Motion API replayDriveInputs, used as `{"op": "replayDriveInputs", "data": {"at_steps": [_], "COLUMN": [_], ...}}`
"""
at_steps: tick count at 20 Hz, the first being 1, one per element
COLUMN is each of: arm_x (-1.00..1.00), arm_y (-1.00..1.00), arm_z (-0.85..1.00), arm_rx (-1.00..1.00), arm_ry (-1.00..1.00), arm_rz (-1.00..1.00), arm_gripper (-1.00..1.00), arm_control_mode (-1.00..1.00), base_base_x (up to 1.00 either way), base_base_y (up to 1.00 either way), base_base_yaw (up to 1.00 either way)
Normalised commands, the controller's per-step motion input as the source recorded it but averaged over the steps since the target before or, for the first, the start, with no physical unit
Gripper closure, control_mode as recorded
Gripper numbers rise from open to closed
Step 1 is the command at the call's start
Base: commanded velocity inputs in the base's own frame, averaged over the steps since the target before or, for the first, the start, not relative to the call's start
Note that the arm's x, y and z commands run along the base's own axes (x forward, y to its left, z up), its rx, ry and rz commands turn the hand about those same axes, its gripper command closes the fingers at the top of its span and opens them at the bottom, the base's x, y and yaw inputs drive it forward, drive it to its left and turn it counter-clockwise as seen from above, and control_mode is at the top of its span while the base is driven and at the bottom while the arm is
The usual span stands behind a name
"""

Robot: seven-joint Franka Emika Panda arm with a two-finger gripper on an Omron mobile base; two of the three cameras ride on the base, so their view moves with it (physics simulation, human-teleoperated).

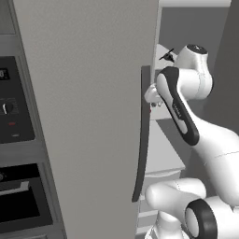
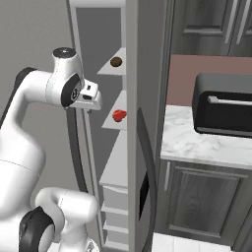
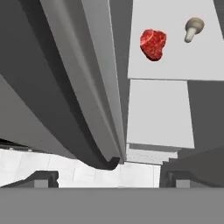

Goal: Take the mushroom and steak from the second highest rack and move them to the highest rack where the fish and kiwi are located, to maximize freezer space. Close the freezer door after rearranging.

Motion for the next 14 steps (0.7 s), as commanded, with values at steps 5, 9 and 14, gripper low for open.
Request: {"op": "replayDriveInputs", "data": {"at_steps": [5,9,14], "arm_x": [-0.23,-0.02,0.0], "arm_y": [0.0,0.0,-0.01], "arm_z": [0.22,0.04,0.0], "arm_rx": [0.11,0.05,0.0], "arm_ry": [-0.19,-0.02,0.04], "arm_rz": [0.0,-0.04,-0.08], "arm_gripper": [-1.0,-1.0,-1.0], "arm_control_mode": [-1.0,-1.0,1.0], "base_base_x": [0.0,0.0,0.0], "base_base_y": [0.0,0.0,-0.05], "base_base_yaw": [0.0,0.0,-0.08]}}
